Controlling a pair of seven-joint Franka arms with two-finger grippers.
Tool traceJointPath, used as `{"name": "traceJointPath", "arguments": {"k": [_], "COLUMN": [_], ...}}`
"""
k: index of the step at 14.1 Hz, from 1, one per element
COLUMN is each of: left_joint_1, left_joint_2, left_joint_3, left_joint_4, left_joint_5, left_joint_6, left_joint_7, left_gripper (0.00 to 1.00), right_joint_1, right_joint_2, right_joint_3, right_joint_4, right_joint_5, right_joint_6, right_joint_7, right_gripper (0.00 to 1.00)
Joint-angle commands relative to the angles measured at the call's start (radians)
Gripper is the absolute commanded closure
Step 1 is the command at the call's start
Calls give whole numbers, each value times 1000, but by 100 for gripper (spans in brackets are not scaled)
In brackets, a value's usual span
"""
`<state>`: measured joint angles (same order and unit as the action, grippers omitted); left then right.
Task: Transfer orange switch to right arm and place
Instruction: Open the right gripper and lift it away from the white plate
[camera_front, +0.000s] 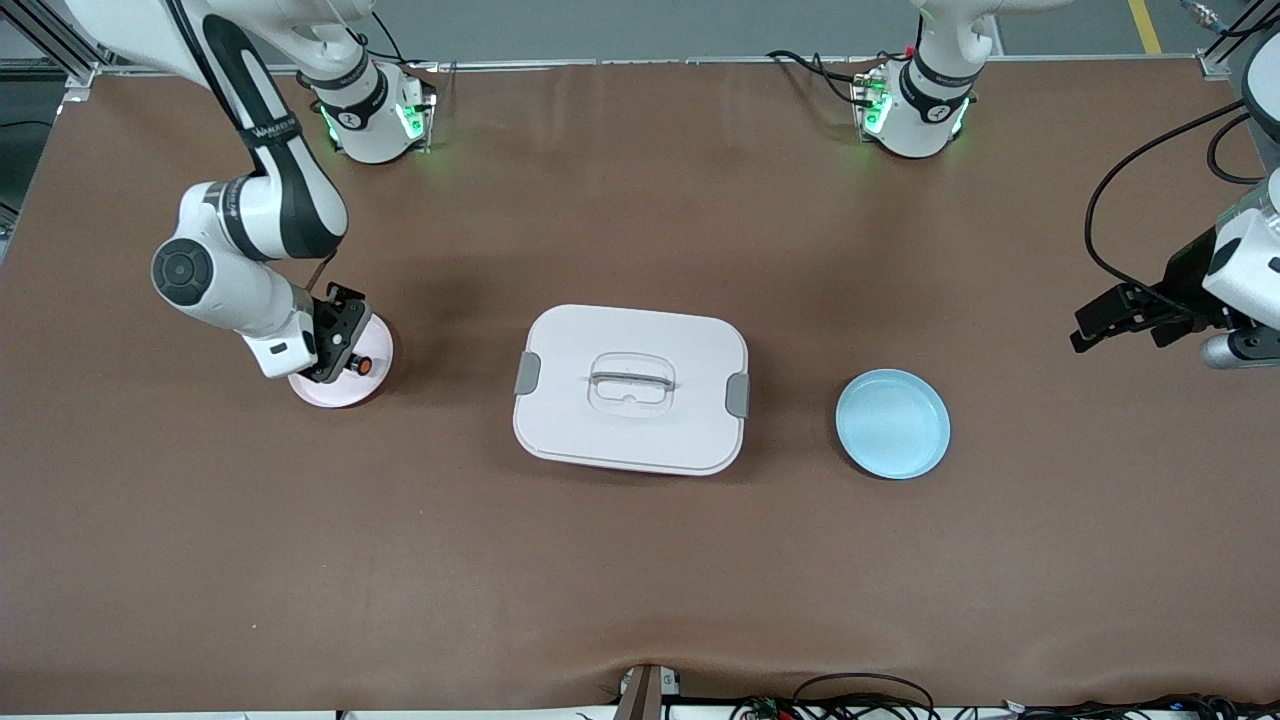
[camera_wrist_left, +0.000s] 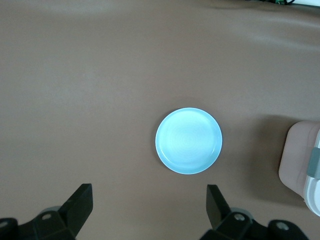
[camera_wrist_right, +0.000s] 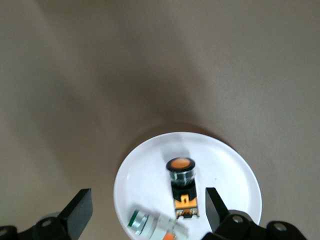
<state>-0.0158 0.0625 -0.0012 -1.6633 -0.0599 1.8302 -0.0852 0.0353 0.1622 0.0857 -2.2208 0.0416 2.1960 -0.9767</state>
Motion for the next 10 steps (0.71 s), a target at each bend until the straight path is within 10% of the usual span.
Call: {"name": "traceJointPath", "arguments": {"k": [1,10], "left_joint_1": [-7,-9], "left_joint_2": [-10,-13], "left_joint_3": [7,0], "left_joint_4": [10,100], "left_joint_5": [23,61], "left_joint_6": [-25,-133], "left_joint_7": [-13,-11], "left_gripper": [0,0], "right_joint_1": [43,-29], "right_joint_2": [-1,-18], "right_joint_3": [0,-30], "right_joint_4": [119,340], "right_joint_5": [-37,-88], "right_joint_6": [-172,-523], "right_joint_7": [172,393], "right_gripper": [0,0]}}
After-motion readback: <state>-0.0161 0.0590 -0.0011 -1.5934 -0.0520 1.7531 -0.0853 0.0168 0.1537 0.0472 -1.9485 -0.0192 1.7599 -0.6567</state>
